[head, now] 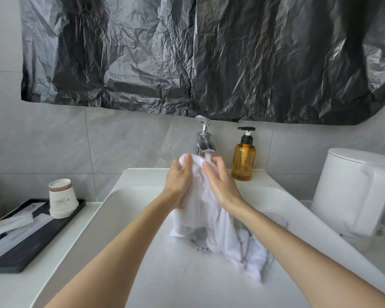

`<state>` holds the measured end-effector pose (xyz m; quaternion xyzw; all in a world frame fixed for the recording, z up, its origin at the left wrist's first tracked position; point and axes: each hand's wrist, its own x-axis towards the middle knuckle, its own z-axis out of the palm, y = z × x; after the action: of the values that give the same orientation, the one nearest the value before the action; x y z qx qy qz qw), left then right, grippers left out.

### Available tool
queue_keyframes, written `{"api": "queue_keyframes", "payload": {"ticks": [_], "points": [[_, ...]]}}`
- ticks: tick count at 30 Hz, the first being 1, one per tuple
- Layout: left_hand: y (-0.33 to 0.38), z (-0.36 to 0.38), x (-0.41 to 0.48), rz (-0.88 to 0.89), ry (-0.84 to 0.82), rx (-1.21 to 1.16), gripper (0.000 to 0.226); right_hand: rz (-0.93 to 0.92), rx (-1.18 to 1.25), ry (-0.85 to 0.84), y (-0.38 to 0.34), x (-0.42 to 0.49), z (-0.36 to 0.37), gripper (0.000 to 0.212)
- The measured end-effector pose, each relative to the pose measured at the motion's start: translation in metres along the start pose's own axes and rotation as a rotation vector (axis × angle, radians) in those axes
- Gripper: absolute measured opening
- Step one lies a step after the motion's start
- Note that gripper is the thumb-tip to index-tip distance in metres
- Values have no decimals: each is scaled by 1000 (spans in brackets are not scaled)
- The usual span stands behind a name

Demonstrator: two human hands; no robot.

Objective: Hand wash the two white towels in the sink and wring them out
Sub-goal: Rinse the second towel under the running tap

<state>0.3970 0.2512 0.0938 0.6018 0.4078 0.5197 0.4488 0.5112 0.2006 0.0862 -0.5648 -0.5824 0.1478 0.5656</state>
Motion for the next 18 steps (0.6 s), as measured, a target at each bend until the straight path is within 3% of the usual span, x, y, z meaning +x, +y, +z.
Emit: {"api": "queue_keyframes", "payload": {"ticks": [6, 10, 13, 15, 18], "points": [[-7, 18, -14, 86, 0, 79, 53, 32, -112, 181, -11, -8, 21, 34], [-10, 20, -11, 97, -20, 102, 54, 72, -126, 176, -2, 0, 21, 47], [-10, 15, -7, 124, -79, 166, 48, 75, -219, 103, 1, 9, 12, 58], [-9, 9, -4, 162, -124, 286, 48, -56, -377, -10, 2, 9, 0, 46], [0, -2, -3, 281, -93, 461, 47, -33, -244, -180, 1, 9, -22, 27]]}}
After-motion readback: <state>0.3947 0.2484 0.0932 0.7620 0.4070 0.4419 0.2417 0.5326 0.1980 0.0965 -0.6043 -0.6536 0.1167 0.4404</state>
